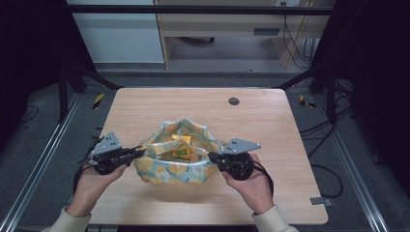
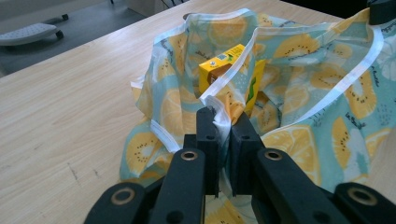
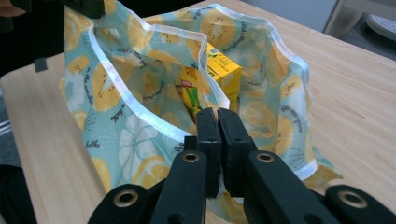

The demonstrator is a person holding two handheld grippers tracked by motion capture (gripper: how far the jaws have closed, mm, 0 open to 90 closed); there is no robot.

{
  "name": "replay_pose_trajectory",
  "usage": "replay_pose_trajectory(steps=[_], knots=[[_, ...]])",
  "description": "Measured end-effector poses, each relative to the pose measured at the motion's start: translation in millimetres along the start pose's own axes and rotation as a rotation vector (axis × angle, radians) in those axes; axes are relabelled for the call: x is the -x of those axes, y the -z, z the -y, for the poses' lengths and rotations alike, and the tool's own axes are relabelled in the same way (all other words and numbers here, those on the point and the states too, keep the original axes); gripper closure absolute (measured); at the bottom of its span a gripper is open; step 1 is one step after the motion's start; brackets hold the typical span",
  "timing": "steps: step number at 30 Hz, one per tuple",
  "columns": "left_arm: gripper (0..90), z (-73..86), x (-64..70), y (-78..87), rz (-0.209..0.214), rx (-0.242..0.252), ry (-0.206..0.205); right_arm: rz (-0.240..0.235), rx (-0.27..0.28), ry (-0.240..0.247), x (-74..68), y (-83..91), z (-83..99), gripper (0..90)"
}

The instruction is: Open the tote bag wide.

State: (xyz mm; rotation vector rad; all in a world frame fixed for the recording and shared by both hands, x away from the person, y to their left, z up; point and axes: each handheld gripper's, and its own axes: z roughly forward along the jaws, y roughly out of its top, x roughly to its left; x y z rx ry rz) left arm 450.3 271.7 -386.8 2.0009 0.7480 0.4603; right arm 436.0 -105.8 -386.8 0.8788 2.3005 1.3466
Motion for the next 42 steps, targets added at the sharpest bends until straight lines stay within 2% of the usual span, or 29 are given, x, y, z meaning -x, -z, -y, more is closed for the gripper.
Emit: replay_pose_trajectory(steps=[9, 11, 14, 21, 22, 31, 34, 37, 39, 40, 42], knots=[[85.1, 12.7, 3.5, -6.9, 0.016, -0.048, -0.011, -0.017, -0.040, 0.011, -1.5, -6.8, 16.3, 89.2], [85.1, 17.1, 2.1, -11.3, 0.015, -0.064, -0.006, -0.025, -0.064, 0.002, -0.7, -13.4, 23.3, 89.2], [85.1, 24.7, 2.8, -18.3, 0.012, -0.109, -0.024, -0.034, -0.093, 0.001, -3.0, -19.1, 29.4, 89.2], [85.1, 33.5, 3.2, -26.1, 0.017, -0.153, -0.030, -0.053, -0.153, -0.013, -5.1, -29.9, 42.4, 88.6], [85.0, 36.1, 3.2, -28.9, 0.014, -0.169, -0.034, -0.058, -0.180, -0.012, -5.5, -34.7, 46.6, 88.4], [84.6, 43.8, 0.8, -36.5, 0.018, -0.202, -0.025, -0.059, -0.231, -0.004, -7.5, -44.9, 54.8, 85.0], [84.6, 47.4, -0.7, -39.2, 0.017, -0.217, -0.020, -0.043, -0.233, 0.007, -7.5, -44.7, 54.6, 75.7], [84.7, 48.5, -1.2, -39.3, 0.014, -0.223, -0.019, 0.015, -0.236, 0.054, -10.5, -38.9, 46.2, 62.0], [84.6, 49.2, -1.6, -39.2, 0.012, -0.223, -0.018, 0.029, -0.227, 0.057, -10.7, -35.6, 42.0, 60.3], [84.5, 50.8, -2.4, -38.9, 0.007, -0.226, -0.014, 0.037, -0.201, 0.064, -9.5, -29.4, 31.8, 58.5], [84.5, 52.4, -2.8, -38.0, 0.004, -0.228, -0.008, 0.056, -0.183, 0.058, -5.6, -25.2, 23.9, 56.9]])
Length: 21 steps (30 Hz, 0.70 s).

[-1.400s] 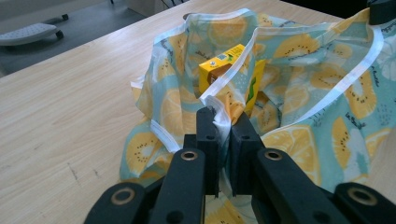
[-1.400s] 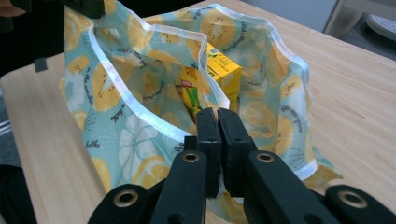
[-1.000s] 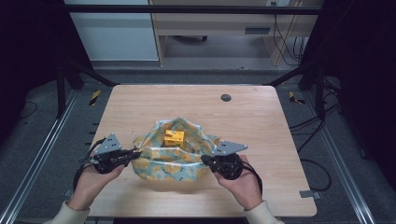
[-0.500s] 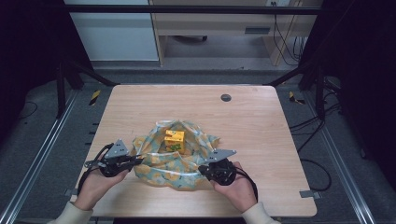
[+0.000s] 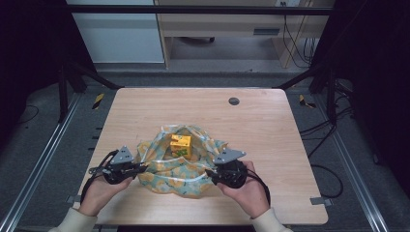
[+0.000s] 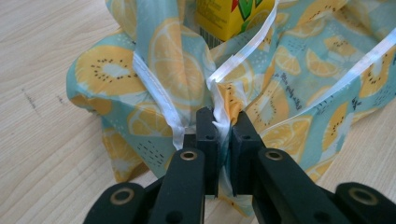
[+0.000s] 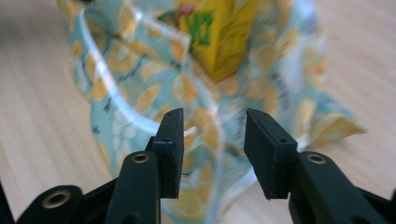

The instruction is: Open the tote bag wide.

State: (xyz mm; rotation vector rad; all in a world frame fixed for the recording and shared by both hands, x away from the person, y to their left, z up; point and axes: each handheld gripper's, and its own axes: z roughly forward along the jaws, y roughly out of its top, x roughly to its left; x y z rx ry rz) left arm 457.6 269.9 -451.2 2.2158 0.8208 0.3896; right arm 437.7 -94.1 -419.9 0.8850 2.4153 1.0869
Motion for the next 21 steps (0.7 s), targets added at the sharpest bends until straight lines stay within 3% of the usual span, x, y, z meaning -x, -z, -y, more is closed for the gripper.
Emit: replay_pose_trajectory(steps=[4, 6, 11, 17, 21], knots=[[84.5, 2.2, -0.2, 1.1, -0.003, -0.001, 0.001, 0.031, 0.017, -0.014, 12.3, 8.2, -11.7, 53.4], [84.4, 3.3, 0.4, 1.3, -0.004, -0.002, -0.003, 0.070, 0.016, -0.022, 27.0, 14.0, -22.7, 49.9], [84.3, 2.7, 1.0, 1.5, -0.009, 0.000, -0.009, 0.126, -0.024, -0.049, 51.2, 1.0, -32.7, 53.7], [84.4, 2.7, 1.6, 0.2, -0.019, -0.001, -0.016, 0.108, -0.048, -0.068, 65.8, -23.6, -39.1, 48.6], [85.1, 1.7, 1.7, 2.4, -0.031, 0.010, -0.017, 0.068, -0.096, -0.067, 66.8, -39.3, -40.0, 40.5]])
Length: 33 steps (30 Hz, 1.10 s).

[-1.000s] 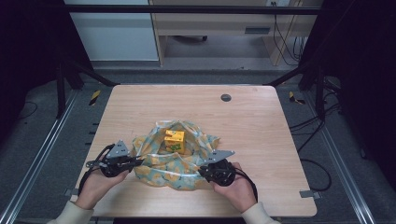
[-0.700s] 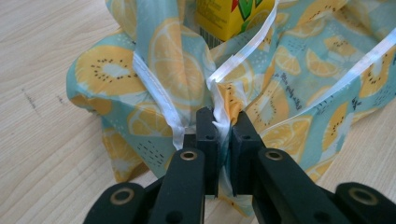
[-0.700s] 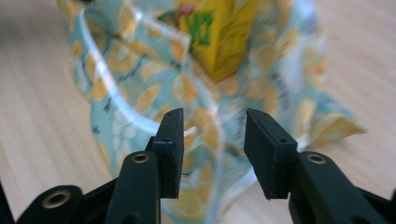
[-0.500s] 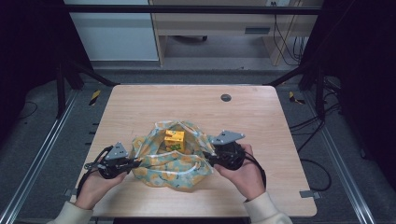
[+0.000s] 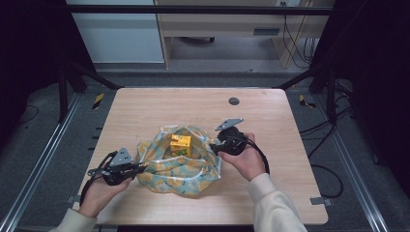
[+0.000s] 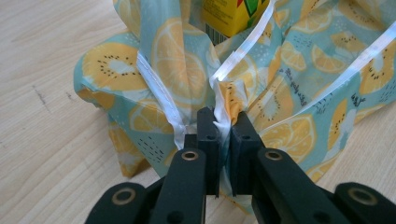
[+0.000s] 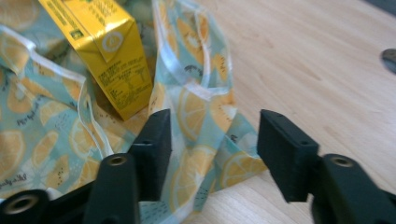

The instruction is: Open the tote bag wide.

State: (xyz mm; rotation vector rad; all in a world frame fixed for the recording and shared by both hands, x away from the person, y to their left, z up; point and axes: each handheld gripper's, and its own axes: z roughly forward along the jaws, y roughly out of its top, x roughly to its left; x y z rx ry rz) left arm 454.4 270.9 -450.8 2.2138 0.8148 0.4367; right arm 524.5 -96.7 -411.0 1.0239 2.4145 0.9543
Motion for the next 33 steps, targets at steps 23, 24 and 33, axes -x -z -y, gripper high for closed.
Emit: replay_pose_trajectory(steps=[23, 24, 33], knots=[[87.0, -0.2, 1.0, -1.6, 0.001, -0.011, -0.003, -0.038, -0.017, 0.011, -13.6, -19.9, -13.0, 39.7], [87.0, -0.2, 1.0, -1.6, 0.001, -0.011, -0.003, -0.036, -0.032, 0.019, -15.0, -21.1, -12.7, 41.2], [86.9, -3.6, 1.1, -6.6, -0.013, 0.010, 0.000, -0.020, -0.058, 0.035, -9.6, -41.5, -16.6, 85.5]])
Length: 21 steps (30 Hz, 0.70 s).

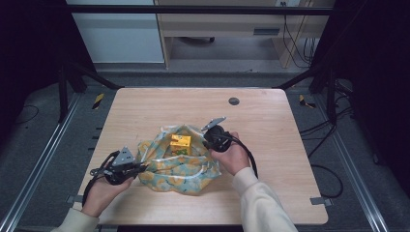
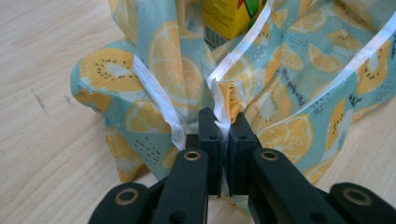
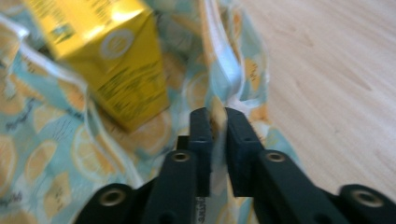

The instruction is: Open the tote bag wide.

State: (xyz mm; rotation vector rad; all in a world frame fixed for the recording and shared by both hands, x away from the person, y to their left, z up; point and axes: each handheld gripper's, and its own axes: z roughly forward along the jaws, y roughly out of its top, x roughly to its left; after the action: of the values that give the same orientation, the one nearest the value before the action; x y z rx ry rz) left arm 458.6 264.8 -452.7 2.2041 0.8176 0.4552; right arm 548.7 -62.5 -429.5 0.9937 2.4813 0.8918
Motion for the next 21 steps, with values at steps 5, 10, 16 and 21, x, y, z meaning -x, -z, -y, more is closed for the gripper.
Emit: replay_pose_trajectory(steps=[5, 10, 16, 21], knots=[[86.8, -2.9, -2.7, -4.1, -0.016, 0.010, 0.008, 0.043, 0.045, -0.048, 14.9, -4.6, -12.6, 88.6], [86.5, 3.7, -8.2, -19.9, 0.004, -0.077, 0.021, 0.038, -0.023, -0.067, 22.2, -32.4, -11.4, 88.4], [86.2, 7.3, -5.6, -24.3, 0.030, -0.108, 0.014, 0.037, -0.043, -0.081, 27.5, -42.9, -8.3, 84.2], [85.0, 8.8, 1.9, -21.9, 0.060, -0.113, -0.009, 0.056, 0.022, -0.102, 31.7, -27.5, -9.8, 66.0]])
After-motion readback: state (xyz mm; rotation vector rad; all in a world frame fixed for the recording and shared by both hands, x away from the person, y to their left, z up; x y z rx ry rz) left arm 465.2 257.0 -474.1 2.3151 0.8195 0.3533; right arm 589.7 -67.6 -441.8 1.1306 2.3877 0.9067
